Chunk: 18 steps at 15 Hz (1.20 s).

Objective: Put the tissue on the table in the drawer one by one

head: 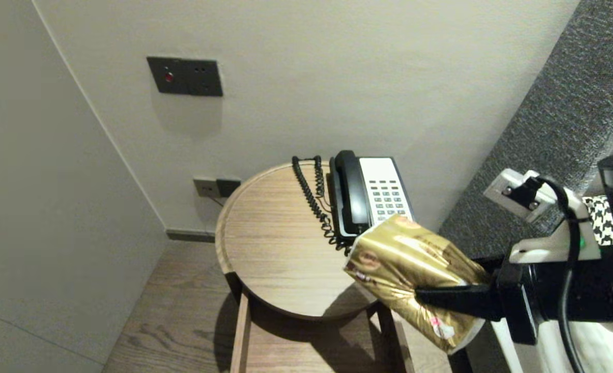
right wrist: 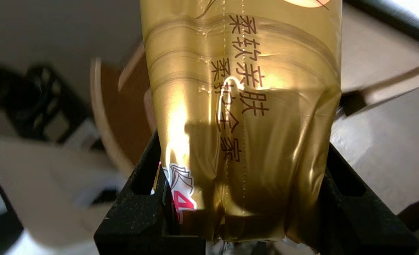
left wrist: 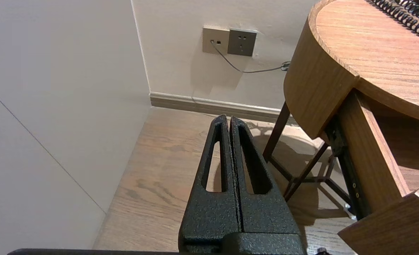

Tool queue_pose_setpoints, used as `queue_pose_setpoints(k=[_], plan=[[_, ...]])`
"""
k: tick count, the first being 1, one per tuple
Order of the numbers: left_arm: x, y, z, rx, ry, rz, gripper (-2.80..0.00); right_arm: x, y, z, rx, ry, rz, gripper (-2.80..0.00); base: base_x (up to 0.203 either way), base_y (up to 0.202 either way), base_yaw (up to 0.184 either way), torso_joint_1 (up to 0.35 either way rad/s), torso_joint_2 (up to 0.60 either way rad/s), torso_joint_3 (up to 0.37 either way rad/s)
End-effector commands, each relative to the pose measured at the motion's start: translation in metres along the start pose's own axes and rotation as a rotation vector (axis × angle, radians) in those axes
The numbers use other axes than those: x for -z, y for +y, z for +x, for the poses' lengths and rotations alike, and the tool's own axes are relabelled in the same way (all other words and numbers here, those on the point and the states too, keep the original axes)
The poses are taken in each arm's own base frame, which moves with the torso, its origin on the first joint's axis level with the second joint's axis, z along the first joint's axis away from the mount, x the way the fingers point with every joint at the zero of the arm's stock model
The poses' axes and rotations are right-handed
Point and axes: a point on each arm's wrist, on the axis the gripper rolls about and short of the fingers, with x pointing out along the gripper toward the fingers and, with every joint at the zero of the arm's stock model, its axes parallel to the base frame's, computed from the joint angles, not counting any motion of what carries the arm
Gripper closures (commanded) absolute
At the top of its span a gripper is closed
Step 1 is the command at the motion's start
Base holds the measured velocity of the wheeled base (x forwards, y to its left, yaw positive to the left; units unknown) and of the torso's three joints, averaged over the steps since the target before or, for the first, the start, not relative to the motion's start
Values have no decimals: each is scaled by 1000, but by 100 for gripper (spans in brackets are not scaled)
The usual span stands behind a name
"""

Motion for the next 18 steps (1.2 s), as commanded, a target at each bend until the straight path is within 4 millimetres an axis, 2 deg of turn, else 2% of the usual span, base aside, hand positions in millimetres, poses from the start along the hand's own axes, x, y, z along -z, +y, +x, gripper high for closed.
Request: queue_pose_setpoints(k=[1, 8, 10, 15, 18], plan=[[0, 0, 0, 0, -2, 0, 0, 15, 6, 14, -55, 82, -23, 0, 0, 0, 0, 0, 0, 0], [0, 0, 0, 0, -2, -1, 0, 35, 22, 49, -154, 239, -110, 0, 0, 0, 0, 0, 0, 0], [0, 0, 0, -1, -2, 0, 0, 42, 25, 65, -175, 297, -129, 0, 0, 0, 0, 0, 0, 0], [0, 0, 0, -1, -2, 0, 0, 45, 31, 83, -209, 342, -217, 0, 0, 0, 0, 0, 0, 0], [0, 0, 0, -1, -2, 0, 0, 49, 31, 102, -221, 391, -245, 0, 0, 0, 0, 0, 0, 0]])
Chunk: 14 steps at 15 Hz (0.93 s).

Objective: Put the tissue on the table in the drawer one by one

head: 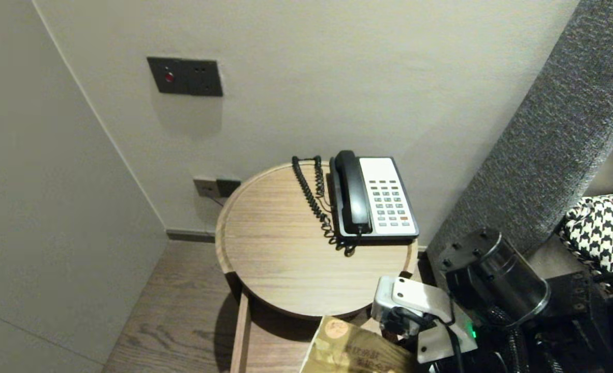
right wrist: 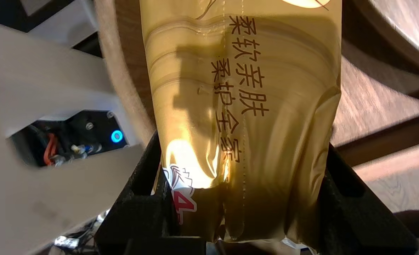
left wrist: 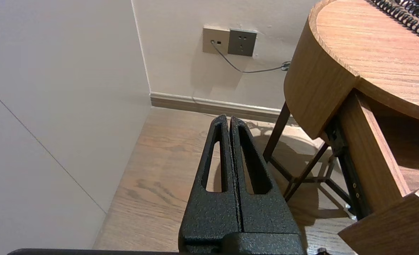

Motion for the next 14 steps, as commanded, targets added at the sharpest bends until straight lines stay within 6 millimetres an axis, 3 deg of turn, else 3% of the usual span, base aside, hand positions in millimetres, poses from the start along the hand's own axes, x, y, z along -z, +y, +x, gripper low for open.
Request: queue_pose_setpoints(k=[1, 6, 14], plan=[[0, 0, 0, -1, -2, 0, 0, -1, -4, 17, -14, 49, -1, 0, 0, 0, 0, 0, 0, 0], [0, 0, 0, -1, -2, 0, 0, -4, -5, 45, -43, 109, -14, 0, 0, 0, 0, 0, 0, 0], [0, 0, 0, 0, -3, -1, 0, -5, -10, 72, -56, 165, -21, 0, 0, 0, 0, 0, 0, 0]])
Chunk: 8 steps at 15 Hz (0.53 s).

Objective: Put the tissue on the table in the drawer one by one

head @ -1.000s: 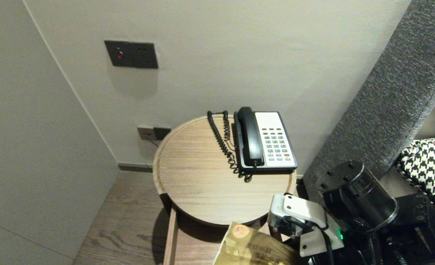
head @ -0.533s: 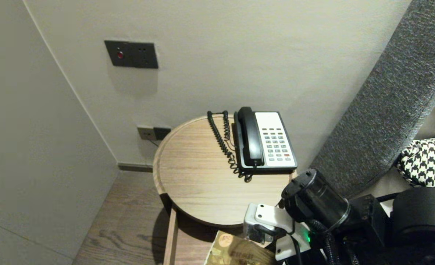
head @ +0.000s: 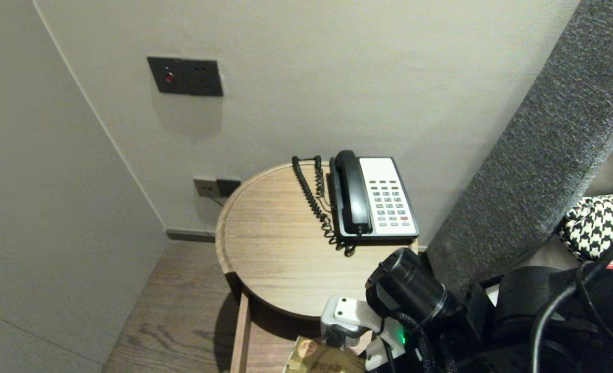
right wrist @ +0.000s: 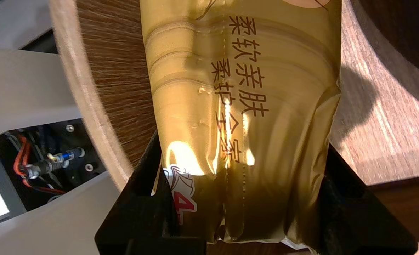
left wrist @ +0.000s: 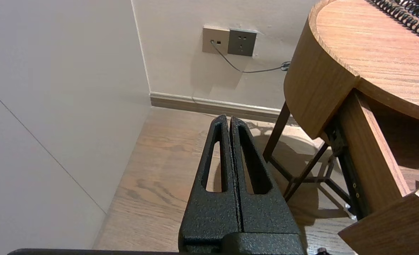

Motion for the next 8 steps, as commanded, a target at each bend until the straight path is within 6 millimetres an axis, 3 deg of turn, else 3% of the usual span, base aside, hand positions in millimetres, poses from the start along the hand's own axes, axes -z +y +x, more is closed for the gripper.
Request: queue_pose_setpoints(k=[1, 8], plan=[[0, 0, 0, -1, -2, -1, 0, 0, -3, 10, -7, 23, -3, 0, 0, 0, 0, 0, 0, 0], [0, 0, 0, -1, -2, -1, 0, -7, 0, 19, 9, 33, -24, 0, 0, 0, 0, 0, 0, 0]])
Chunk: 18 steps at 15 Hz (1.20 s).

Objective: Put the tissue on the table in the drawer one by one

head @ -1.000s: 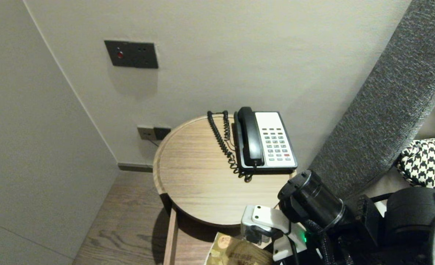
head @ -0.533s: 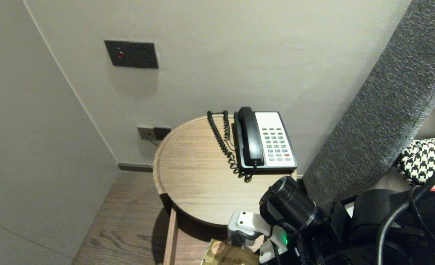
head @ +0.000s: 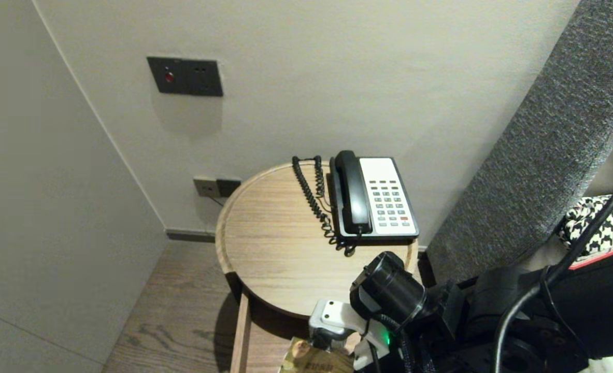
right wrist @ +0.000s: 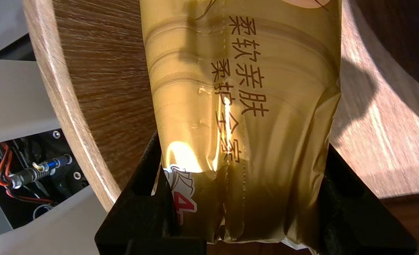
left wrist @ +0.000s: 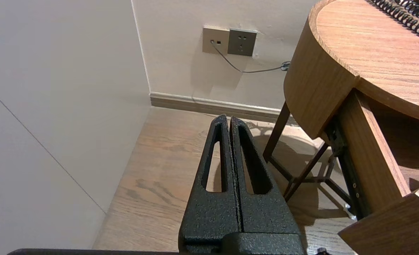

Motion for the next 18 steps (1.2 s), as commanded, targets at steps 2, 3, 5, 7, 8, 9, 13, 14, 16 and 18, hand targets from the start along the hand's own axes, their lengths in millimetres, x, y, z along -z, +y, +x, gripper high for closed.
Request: queue_pose_setpoints(k=[2, 3, 5, 7, 8, 9, 13, 14, 16, 18], plan=[[0, 0, 0, -1, -2, 0, 0, -2, 1, 7, -1, 13, -10, 0, 0, 0, 0, 0, 0, 0], [0, 0, 0, -1, -2, 0, 0, -4, 0, 7, 2, 9, -16, 0, 0, 0, 0, 0, 0, 0], [0, 0, 0, -1, -3, 0, 0, -9, -2, 8, 5, -2, -24, 0, 0, 0, 0, 0, 0, 0], [0, 0, 0, 0, -2, -1, 0, -12, -2, 9, 7, -7, -33, 0, 0, 0, 0, 0, 0, 0], [0, 0, 0, -1, -2, 0, 0, -12, -3, 10, 21, -2, -35, 0, 0, 0, 0, 0, 0, 0], [0, 0, 0, -1, -2, 0, 0, -12, -3, 12, 30, 3, -36, 0, 0, 0, 0, 0, 0, 0], [0, 0, 0, -1, -2, 0, 0, -14, -7, 18, 83, -12, -42, 0, 0, 0, 0, 0, 0, 0], [0, 0, 0, 0, -3, -1, 0, -16, -8, 22, 96, -30, -46, 0, 0, 0, 0, 0, 0, 0], [0, 0, 0, -1, -2, 0, 0, -16, -10, 27, 126, -44, -51, 0, 0, 0, 0, 0, 0, 0], [0, 0, 0, -1, -2, 0, 0, -17, -7, 29, 140, -47, -63, 0, 0, 0, 0, 0, 0, 0]])
